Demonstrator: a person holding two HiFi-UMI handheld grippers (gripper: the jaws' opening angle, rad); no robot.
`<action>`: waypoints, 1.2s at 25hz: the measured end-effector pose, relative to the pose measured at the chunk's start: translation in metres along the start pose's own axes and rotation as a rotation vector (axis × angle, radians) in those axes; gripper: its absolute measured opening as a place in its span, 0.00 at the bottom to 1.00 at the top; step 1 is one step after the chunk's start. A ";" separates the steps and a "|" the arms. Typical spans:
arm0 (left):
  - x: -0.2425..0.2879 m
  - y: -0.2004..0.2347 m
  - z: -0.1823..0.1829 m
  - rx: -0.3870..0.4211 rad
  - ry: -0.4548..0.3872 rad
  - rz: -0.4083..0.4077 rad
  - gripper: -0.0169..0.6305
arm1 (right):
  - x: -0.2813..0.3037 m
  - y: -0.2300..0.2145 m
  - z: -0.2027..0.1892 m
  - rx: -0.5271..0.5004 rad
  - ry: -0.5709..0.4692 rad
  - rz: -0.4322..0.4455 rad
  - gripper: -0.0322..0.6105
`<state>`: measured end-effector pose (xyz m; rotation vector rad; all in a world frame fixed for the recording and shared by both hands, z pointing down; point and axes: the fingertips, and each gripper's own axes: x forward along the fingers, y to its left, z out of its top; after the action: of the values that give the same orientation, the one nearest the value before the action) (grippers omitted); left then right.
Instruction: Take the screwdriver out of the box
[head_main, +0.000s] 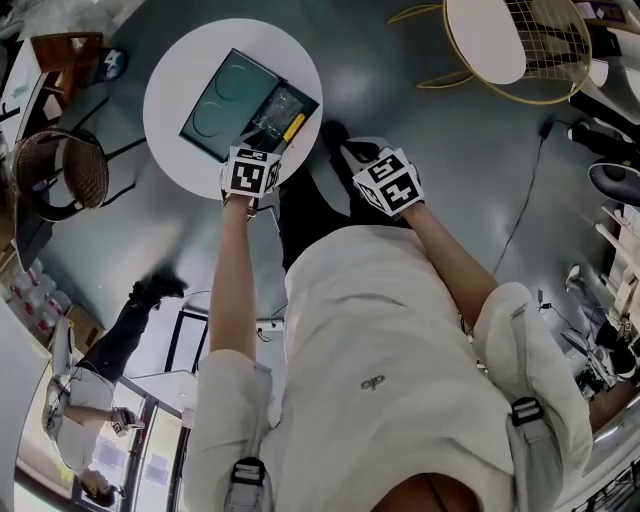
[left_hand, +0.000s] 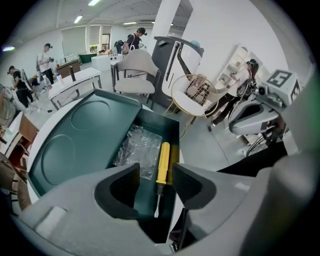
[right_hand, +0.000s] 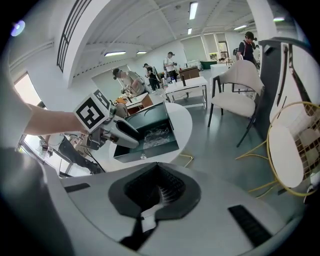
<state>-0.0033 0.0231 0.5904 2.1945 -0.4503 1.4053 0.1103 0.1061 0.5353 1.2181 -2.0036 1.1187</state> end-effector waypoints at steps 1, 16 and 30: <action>0.004 0.000 -0.002 -0.005 0.011 -0.013 0.32 | -0.001 -0.002 -0.001 0.008 0.000 -0.003 0.06; 0.032 0.006 -0.004 0.069 0.082 -0.095 0.37 | -0.003 -0.015 -0.012 0.034 0.037 -0.028 0.06; 0.045 0.012 -0.011 0.194 0.144 -0.073 0.32 | 0.008 -0.005 -0.010 0.007 0.063 -0.012 0.06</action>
<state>0.0010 0.0190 0.6377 2.2140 -0.1876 1.6127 0.1117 0.1098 0.5487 1.1823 -1.9447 1.1445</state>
